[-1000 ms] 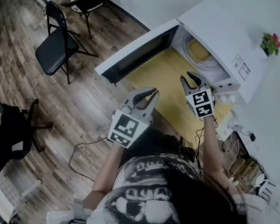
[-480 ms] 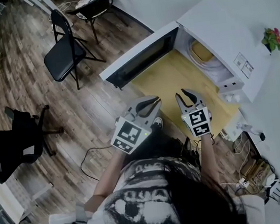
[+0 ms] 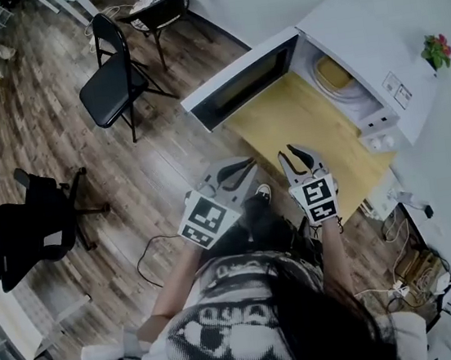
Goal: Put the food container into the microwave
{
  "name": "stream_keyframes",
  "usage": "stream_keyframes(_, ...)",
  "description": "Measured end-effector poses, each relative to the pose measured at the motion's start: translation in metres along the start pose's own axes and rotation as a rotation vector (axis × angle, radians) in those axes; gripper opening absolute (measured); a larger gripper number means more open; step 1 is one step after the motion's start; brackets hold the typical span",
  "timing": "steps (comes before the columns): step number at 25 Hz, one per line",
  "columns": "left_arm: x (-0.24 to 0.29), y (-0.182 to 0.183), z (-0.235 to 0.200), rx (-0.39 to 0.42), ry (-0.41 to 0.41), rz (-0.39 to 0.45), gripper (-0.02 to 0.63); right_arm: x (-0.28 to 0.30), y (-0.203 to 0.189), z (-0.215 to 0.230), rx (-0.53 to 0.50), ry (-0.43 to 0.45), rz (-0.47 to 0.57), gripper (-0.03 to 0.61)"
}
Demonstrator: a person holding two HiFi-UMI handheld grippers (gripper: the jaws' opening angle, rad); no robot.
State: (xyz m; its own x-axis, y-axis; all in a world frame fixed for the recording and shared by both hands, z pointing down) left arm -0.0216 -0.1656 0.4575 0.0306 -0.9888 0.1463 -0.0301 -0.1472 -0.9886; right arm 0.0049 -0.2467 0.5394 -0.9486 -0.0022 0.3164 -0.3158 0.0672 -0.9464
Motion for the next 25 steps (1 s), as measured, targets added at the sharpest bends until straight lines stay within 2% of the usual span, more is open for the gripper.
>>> stream_keyframes(10, -0.072, -0.002, 0.017, -0.003, 0.042, 0.045, 0.015, -0.032, 0.02, -0.074, -0.032, 0.012, 0.034, 0.095)
stream_keyframes(17, -0.119, -0.017, 0.042, -0.017, 0.043, 0.044, 0.015, -0.057, 0.03, -0.124, -0.049, 0.011, 0.075, 0.08)
stream_keyframes(25, -0.154, -0.025, 0.063, -0.026, 0.058, 0.057, 0.015, -0.086, 0.041, -0.159, -0.066, -0.005, 0.128, 0.049)
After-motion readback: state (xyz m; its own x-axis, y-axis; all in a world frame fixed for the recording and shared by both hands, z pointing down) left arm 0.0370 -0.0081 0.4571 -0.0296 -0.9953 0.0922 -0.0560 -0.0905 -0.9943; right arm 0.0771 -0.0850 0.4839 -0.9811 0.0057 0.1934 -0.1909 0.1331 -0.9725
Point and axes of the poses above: the fingertips, and each gripper's own axes: x forward along the fingers, z to its right, y out of its top, the point moved 1 cm from there along -x, backward along the fingers, and after that the axes turned 13 degrees about z, right-handed, at the moved point
